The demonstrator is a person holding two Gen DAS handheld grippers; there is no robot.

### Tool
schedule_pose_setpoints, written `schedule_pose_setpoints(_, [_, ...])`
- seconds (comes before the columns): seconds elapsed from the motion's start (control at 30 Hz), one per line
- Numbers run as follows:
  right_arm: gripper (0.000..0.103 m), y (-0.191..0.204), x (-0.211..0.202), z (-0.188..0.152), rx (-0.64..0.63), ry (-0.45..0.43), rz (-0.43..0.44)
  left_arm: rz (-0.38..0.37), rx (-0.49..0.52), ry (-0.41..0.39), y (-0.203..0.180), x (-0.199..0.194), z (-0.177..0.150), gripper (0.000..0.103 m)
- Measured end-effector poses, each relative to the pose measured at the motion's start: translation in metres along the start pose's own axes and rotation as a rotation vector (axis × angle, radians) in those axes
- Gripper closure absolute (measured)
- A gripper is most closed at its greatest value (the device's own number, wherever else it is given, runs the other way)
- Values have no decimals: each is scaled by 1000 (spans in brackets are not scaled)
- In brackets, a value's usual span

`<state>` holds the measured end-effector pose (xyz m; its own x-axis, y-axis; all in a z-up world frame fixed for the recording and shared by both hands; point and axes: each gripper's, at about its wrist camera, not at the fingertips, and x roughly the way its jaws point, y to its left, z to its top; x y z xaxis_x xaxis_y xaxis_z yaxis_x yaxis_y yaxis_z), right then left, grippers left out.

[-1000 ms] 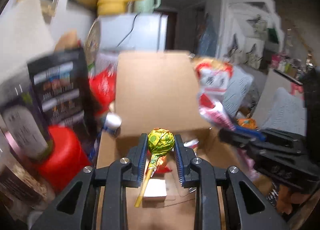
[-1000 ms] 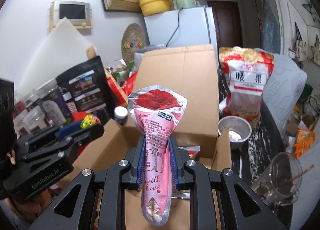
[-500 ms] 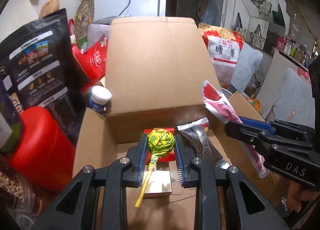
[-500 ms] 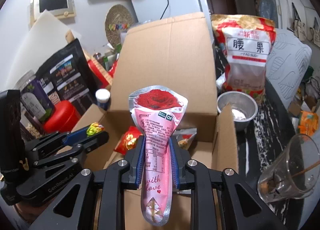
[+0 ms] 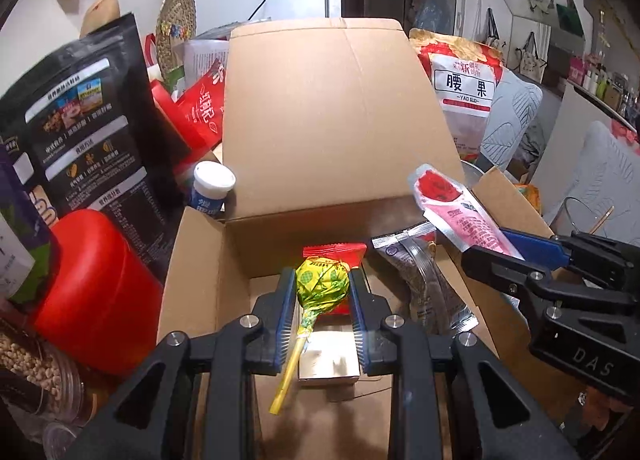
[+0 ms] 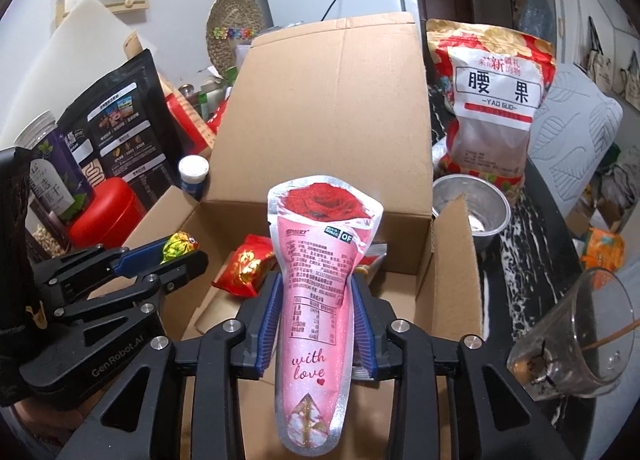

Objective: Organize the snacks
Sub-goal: 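Open the left tool dropping the lollipop while the right tool releases the pink pouch into the box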

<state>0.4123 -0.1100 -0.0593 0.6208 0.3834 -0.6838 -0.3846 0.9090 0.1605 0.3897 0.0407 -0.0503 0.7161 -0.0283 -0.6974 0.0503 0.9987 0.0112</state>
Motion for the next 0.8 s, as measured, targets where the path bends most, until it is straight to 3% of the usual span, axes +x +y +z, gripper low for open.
schedule_pose_setpoints(0.13, [62,0,-3,0,-2,4,-31,-19,3,17,-1,1,1,78])
schedule_pose_setpoints(0.2, [53,-1,-4,0,-1,10,-45,-20,-8,37,1,5,1,78])
schedule_pose_setpoints(0.47, [46,-2,-14,2,-22,-10,-68,10,-16,93,1,12,-2,77])
schedule_pose_setpoints(0.57, [46,-2,-17,3,-27,-12,-85,41,-7,95,1,12,-2,77])
schedule_pose_setpoints(0.8, [46,-1,-22,5,-27,-16,-80,15,-21,112,2,4,1,76])
